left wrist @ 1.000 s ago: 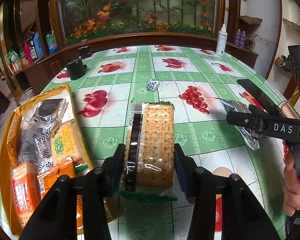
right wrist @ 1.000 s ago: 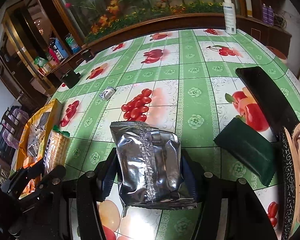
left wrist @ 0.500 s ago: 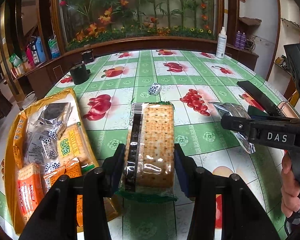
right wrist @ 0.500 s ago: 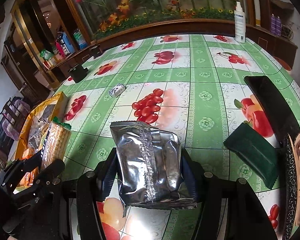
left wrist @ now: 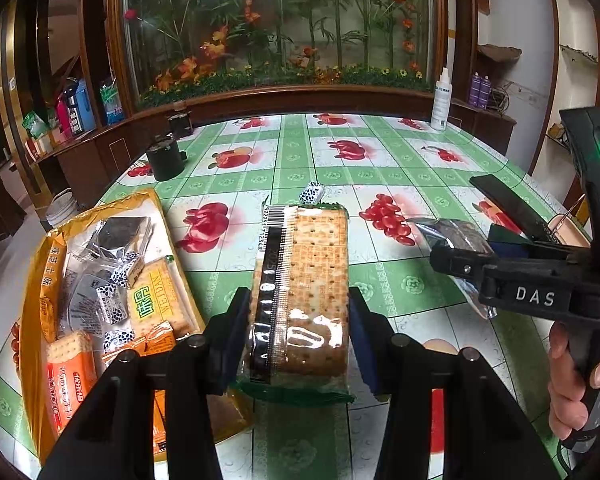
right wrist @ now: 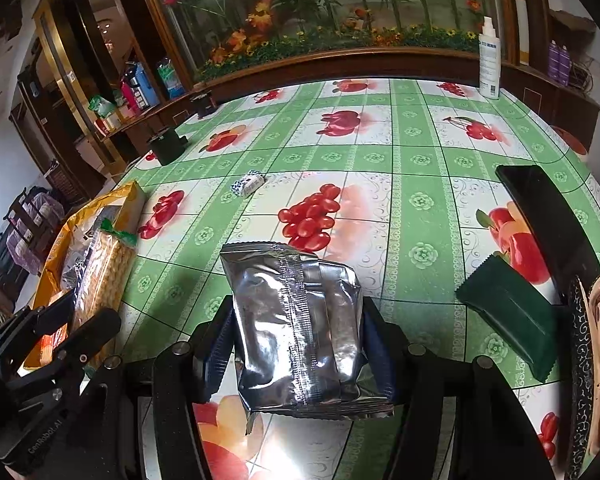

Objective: Organize snacks

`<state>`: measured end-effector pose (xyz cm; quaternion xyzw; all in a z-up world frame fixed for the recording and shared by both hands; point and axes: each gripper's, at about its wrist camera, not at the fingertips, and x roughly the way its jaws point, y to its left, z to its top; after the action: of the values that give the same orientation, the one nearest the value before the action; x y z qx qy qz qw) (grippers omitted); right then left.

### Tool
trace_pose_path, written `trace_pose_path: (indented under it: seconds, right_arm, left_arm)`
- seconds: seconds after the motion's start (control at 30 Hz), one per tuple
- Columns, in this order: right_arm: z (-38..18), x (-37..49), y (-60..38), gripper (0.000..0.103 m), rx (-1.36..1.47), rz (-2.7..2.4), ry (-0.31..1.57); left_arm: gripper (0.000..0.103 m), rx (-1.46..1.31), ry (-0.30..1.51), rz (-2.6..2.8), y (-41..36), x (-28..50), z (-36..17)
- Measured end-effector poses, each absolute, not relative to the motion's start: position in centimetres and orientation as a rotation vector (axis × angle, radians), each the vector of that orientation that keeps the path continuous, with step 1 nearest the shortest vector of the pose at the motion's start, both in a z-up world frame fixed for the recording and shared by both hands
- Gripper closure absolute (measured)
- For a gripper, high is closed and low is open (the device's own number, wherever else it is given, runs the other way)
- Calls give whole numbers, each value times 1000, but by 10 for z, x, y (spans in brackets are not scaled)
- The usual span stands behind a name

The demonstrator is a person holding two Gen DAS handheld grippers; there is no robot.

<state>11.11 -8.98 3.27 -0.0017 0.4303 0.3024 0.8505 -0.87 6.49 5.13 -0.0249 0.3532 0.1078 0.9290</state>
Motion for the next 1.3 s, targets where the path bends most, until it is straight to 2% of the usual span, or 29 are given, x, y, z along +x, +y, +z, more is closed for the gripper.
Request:
trace_pose_path:
  seconds: [0.7, 1.3]
  right_arm:
    - [46, 94, -67, 39, 8, 701, 868]
    - [69, 64, 39, 39, 13, 846, 851]
  left_arm:
    - [57, -144, 631, 313, 119, -47, 82]
    - [57, -256, 620, 447, 190, -80, 59]
